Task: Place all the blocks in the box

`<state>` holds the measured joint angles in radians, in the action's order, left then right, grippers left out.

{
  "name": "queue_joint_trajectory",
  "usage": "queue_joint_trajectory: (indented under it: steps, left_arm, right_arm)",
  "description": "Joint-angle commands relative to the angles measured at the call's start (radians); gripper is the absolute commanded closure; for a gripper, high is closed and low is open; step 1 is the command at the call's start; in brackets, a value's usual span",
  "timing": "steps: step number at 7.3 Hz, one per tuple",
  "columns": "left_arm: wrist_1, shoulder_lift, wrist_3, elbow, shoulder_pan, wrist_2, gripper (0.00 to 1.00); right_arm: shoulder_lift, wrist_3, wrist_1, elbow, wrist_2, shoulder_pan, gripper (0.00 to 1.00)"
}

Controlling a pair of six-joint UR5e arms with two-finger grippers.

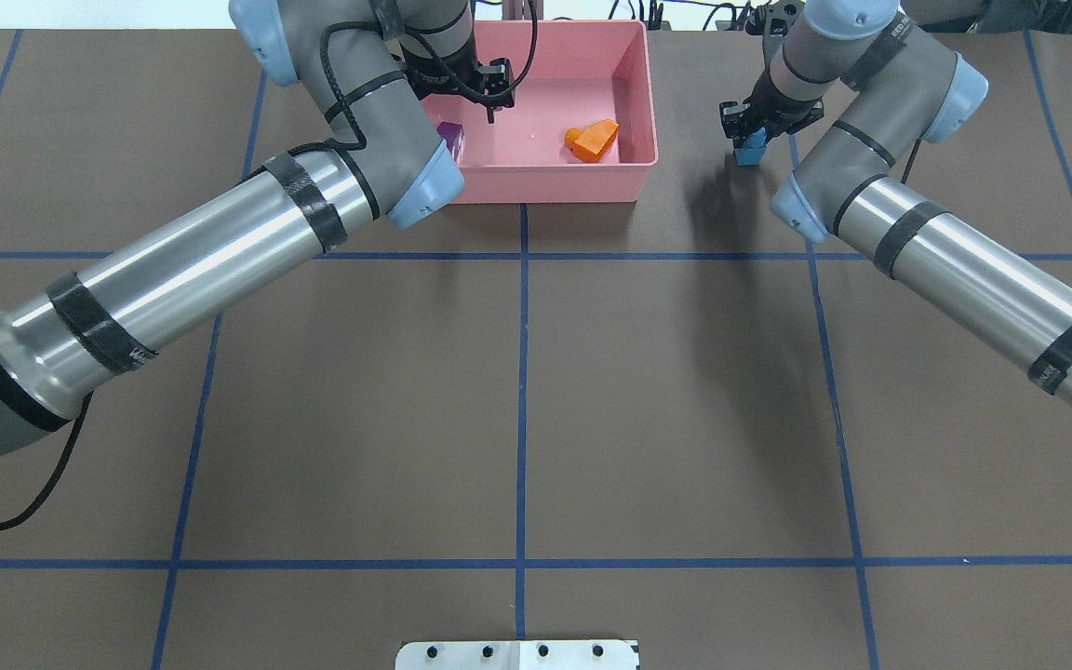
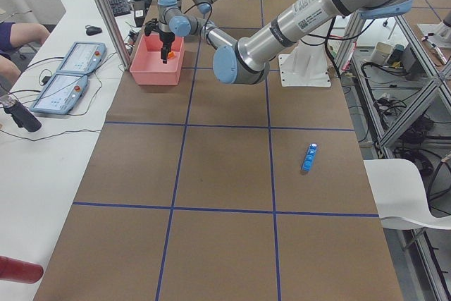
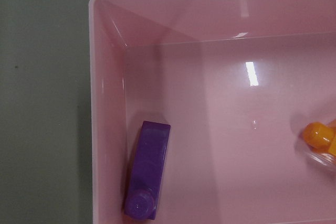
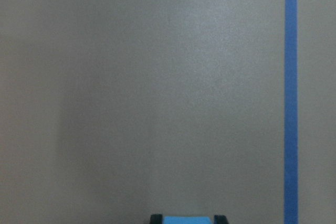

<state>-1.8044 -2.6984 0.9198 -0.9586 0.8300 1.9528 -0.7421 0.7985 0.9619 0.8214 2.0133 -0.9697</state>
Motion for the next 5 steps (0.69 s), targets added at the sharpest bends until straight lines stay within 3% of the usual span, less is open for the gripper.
queue_joint_trajectory:
  steps: [1,2,3,4,5]
  left_arm:
    - [0.016,0.040,-0.001,-0.069,0.003,0.005,0.00]
    - [0.034,0.086,-0.002,-0.128,0.012,0.081,0.00]
    - [0.045,0.148,-0.004,-0.214,0.043,0.115,0.00]
    - [0.124,0.193,-0.051,-0.298,0.060,0.132,0.00]
    - [0.287,0.196,-0.164,-0.377,0.064,0.127,0.00]
  right_arm:
    - [0.004,0.004,0.001,0.039,0.031,-0.055,1.00]
    - [0.013,0.004,0.003,0.047,0.092,-0.099,1.00]
    - [0.050,0.004,0.080,0.065,0.128,-0.125,1.00]
    - [0.114,0.007,0.221,0.099,0.128,-0.130,1.00]
    - [0.169,0.093,0.289,0.113,0.128,-0.126,1.00]
